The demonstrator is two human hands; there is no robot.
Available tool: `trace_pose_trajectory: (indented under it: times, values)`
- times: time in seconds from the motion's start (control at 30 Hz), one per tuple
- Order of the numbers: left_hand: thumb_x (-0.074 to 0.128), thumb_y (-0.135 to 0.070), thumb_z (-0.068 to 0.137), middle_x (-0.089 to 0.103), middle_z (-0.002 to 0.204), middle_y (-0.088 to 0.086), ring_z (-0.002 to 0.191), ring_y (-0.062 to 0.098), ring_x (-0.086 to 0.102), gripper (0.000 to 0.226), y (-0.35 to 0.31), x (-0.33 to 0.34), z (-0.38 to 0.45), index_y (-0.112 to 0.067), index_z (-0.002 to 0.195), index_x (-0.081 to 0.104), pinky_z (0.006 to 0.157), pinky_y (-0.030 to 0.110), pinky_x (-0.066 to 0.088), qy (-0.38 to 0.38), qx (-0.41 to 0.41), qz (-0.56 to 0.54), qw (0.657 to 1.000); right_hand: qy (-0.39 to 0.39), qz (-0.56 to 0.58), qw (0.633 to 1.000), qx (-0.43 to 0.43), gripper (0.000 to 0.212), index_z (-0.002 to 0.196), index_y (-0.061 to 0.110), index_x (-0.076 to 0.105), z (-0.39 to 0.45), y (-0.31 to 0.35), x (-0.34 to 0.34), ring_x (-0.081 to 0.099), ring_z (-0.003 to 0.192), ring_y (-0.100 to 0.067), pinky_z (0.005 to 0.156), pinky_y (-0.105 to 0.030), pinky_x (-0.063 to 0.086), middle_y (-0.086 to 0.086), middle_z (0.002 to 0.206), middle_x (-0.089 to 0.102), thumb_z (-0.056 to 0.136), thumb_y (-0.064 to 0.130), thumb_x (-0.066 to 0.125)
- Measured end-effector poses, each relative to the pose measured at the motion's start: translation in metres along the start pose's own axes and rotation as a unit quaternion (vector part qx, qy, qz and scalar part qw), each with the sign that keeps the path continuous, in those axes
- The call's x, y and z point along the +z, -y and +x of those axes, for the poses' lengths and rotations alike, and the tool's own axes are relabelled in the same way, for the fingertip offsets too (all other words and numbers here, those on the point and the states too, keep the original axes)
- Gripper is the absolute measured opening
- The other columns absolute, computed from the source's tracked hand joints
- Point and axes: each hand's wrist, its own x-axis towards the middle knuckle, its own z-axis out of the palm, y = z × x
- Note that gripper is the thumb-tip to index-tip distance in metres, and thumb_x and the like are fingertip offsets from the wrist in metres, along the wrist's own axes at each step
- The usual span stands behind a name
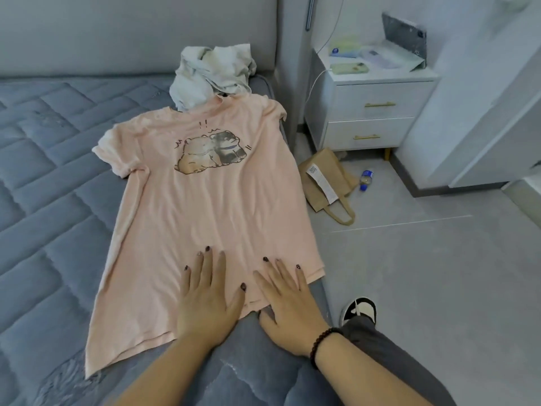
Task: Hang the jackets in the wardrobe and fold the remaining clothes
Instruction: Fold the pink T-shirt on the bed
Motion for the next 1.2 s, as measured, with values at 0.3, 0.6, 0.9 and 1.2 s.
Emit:
trace_pose_trajectory:
  times: [0.3, 0.6, 0.9, 1.2]
  values:
    - [0.044, -0.021, 0.085, 0.059, 0.133, 0.016, 0.115, 0.036, 0.062, 0.052, 0.073, -0.044, -0.06, -0.013, 0.137, 0.046, 0.079, 0.056, 0.055, -0.005, 0.121, 0.127, 0.984, 0.06, -0.158, 0.984, 0.059, 0.077, 0.152, 0.024, -0.009, 0.013, -0.017, -0.021, -0.006, 0.147, -0.033, 0.116, -0.054, 0.013, -0.008, 0.16, -0.014, 0.093, 0.002, 0.035]
    - [0.05, 0.004, 0.088, -0.013, 0.162, 0.008, 0.15, 0.029, 0.004, 0.102, 0.141, -0.06, -0.082, -0.027, 0.144, -0.029, 0.103, 0.033, 0.044, 0.096, 0.027, 0.168, 0.981, 0.07, -0.214, 0.971, 0.082, 0.071, 0.153, 0.019, -0.006, 0.024, -0.025, -0.044, 0.012, 0.146, -0.034, 0.103, -0.041, 0.041, -0.02, 0.159, -0.001, 0.096, -0.003, 0.03]
    - [0.044, -0.012, 0.1, 0.004, 0.162, 0.013, 0.147, 0.029, 0.015, 0.08, 0.168, -0.086, -0.106, -0.028, 0.153, -0.014, 0.118, 0.037, 0.025, 0.19, 0.025, 0.254, 0.948, 0.11, -0.281, 0.952, 0.058, 0.066, 0.151, 0.015, 0.01, -0.024, 0.032, -0.044, 0.047, 0.117, -0.034, 0.094, -0.042, 0.042, -0.024, 0.144, 0.033, 0.093, 0.003, 0.039]
    - [0.035, 0.0, 0.099, 0.007, 0.162, 0.013, 0.144, 0.028, 0.027, 0.078, 0.178, -0.106, -0.182, -0.035, 0.153, -0.01, 0.115, 0.036, 0.031, 0.25, 0.054, 0.254, 0.933, 0.184, -0.276, 0.941, 0.068, 0.07, 0.154, 0.017, 0.001, -0.103, 0.082, -0.022, 0.041, 0.129, -0.035, 0.101, -0.042, 0.04, -0.026, 0.155, 0.016, 0.096, 0.005, 0.039]
